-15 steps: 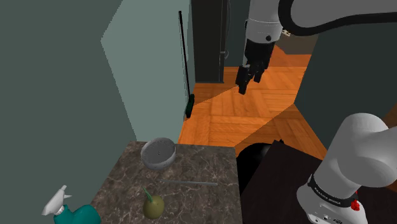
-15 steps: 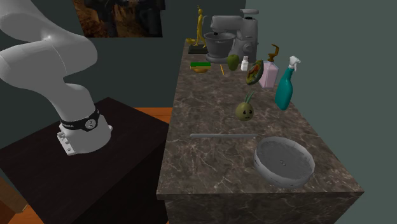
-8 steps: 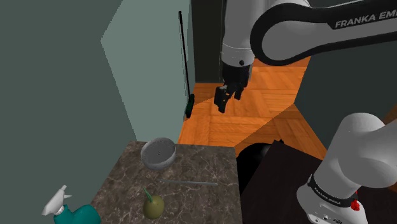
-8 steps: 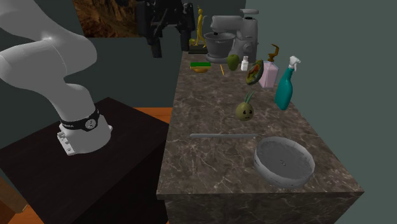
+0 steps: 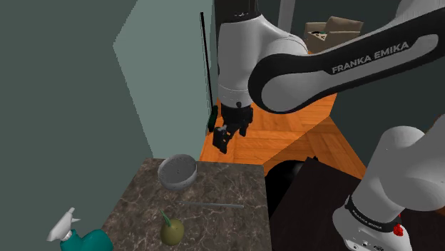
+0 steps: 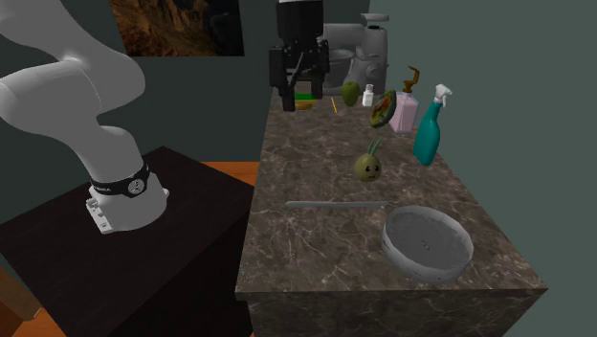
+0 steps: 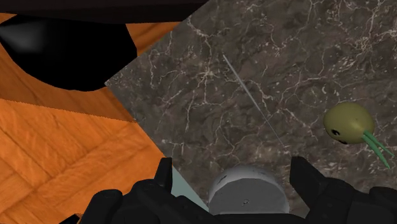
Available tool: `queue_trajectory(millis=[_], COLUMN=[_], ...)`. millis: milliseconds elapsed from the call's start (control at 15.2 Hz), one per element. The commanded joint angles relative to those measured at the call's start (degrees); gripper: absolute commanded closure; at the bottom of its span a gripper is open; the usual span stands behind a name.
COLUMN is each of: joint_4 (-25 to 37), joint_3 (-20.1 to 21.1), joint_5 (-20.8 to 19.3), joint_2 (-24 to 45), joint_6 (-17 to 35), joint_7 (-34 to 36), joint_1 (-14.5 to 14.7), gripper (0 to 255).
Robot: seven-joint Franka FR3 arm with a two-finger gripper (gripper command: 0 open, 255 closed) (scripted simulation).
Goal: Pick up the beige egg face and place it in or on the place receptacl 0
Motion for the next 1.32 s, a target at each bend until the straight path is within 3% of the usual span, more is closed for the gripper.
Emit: queue_trajectory(millis=[0,330,726,1254], joint_4=[0.71,4.53,11.32,24.25], joint_3=[1.76,6.30,10.22,10.00], joint_5=[-0.40,-3.24,-10.46,-21.81], joint_2=[3.58,13.15,26.12,44.08], joint_6=[2.88,8.10,12.43,14.07], joint_7=[1.84,7.57,16.02,26.29], joint_1=[0.09,0.35,1.71,8.56], gripper=[0,0,0,0])
